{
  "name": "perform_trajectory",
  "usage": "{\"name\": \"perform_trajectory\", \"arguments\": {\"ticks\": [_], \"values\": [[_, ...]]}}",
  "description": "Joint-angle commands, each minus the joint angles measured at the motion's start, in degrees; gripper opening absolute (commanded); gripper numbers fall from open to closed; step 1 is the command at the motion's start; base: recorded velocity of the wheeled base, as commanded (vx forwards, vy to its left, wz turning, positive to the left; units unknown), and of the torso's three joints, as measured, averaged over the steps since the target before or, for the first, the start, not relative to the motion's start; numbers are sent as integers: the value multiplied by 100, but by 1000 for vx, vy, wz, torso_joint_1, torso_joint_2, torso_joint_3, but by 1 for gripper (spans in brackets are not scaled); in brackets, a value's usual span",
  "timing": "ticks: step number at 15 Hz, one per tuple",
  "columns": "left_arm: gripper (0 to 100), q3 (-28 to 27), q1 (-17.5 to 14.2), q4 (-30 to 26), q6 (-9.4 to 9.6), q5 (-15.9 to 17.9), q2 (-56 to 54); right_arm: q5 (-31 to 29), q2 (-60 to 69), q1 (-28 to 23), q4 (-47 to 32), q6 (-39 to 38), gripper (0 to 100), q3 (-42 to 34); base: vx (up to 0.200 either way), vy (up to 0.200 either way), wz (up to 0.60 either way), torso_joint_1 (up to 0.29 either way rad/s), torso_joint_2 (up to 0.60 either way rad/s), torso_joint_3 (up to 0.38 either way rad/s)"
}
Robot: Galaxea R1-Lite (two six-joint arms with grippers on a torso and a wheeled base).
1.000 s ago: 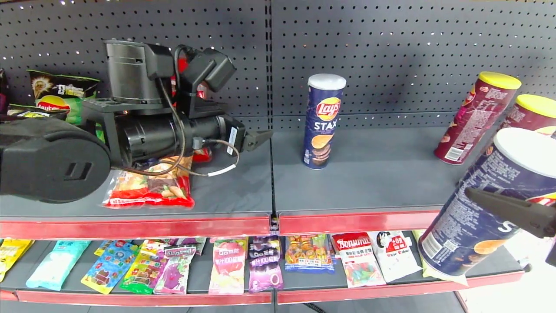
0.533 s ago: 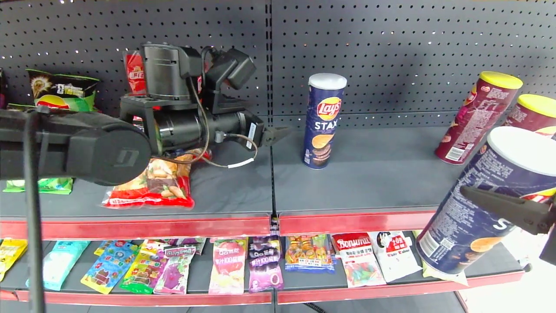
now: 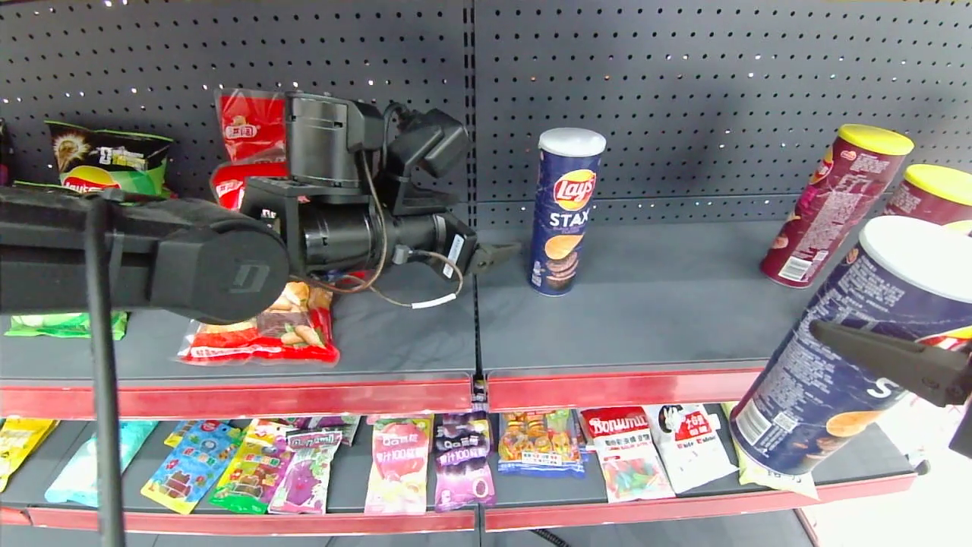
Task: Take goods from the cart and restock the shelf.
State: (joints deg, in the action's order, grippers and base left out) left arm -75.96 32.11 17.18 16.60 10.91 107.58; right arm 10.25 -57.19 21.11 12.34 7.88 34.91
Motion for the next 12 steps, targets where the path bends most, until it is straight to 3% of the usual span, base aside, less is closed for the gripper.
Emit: {"name": "perform_trajectory", "arguments": {"ticks": [1,3,6,12], "values": [[100,134,-3,-13,36,-98,-255,3,-3,7,-3,4,0,-2,0,0,0,0,0,0],[100,292,15,5,54,-168,-378,3,-3,7,-3,12,0,-2,0,0,0,0,0,0],[100,363,15,23,80,-186,-431,3,-3,7,-3,12,0,-2,200,0,0,-4,-2,1],[100,389,23,128,159,-221,-431,3,6,7,-3,12,0,-2,0,0,0,0,0,0]]}}
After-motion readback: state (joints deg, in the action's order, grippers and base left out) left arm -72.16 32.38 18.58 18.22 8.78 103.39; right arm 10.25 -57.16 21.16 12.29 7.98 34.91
